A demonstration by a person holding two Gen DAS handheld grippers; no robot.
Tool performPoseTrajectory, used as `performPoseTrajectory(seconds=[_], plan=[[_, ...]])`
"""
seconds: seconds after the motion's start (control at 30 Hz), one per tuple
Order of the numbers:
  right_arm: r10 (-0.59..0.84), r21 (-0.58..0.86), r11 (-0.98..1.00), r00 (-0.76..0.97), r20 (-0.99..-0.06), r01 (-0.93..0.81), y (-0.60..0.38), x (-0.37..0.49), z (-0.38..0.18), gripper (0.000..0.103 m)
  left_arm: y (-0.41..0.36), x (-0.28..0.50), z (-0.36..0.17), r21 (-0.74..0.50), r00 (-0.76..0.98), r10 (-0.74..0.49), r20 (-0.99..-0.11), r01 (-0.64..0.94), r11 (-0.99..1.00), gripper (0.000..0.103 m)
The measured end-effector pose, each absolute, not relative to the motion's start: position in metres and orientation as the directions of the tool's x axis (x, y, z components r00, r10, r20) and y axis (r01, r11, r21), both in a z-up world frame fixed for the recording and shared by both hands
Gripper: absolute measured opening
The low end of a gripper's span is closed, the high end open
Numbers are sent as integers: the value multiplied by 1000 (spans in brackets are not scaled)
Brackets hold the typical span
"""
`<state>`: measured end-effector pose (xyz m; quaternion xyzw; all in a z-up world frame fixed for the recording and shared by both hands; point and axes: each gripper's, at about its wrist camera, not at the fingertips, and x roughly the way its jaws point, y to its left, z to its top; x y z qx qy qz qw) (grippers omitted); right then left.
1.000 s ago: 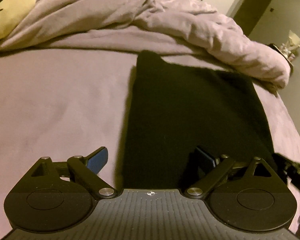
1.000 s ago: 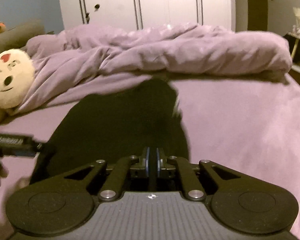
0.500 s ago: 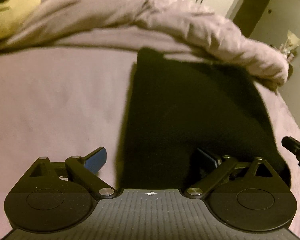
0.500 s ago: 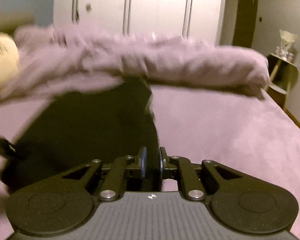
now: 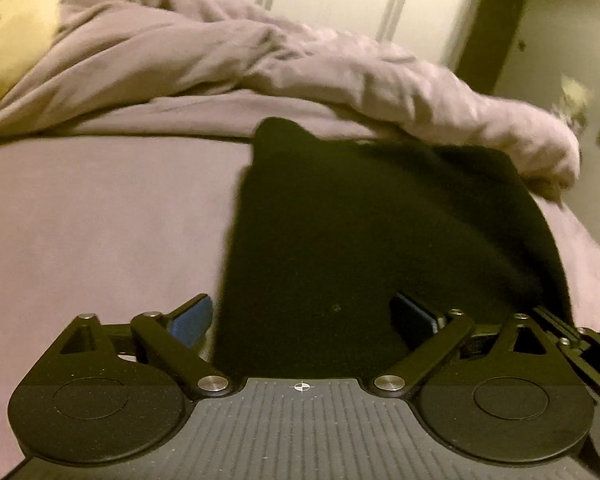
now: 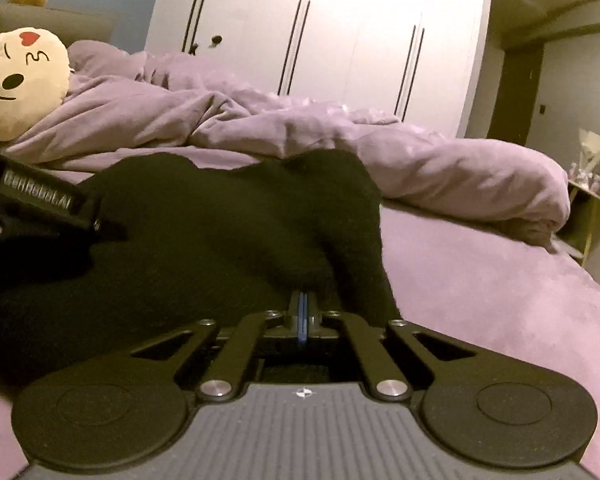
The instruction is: Fold small clothes
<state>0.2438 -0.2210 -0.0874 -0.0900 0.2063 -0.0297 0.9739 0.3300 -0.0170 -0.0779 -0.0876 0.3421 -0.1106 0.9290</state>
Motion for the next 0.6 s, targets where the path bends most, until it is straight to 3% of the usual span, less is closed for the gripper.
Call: performPoseTrajectory(seconds=[0.13,0.23,0.3,0.37,0.43,0.6], plan=[[-94,-200,980,915,-392,15,-215,235,-85,0,-12,303,-72,-198,783,-231,-577,140,970,101],[-82,-125,992,901,-426,31,-216,229,-70,0,-6,292,-58,-188,788,-212,-578,125,974,101],[-93,-109,993,913,-396,54,-213,224,-50,7,-9,299,-44,-150,793,-185,-580,119,981,100],[-103,-110,991,939,-327,71,-210,231,-33,22,-18,314,-34,-121,802,-174,-571,128,984,100],[-93,-52,995,948,-305,81,-211,255,-25,25,-29,331,-28,-112,811,-159,-563,116,987,100],[-80,-51,997,929,-362,66,-213,325,-48,29,-60,376,-45,-69,798,-157,-582,144,987,100]])
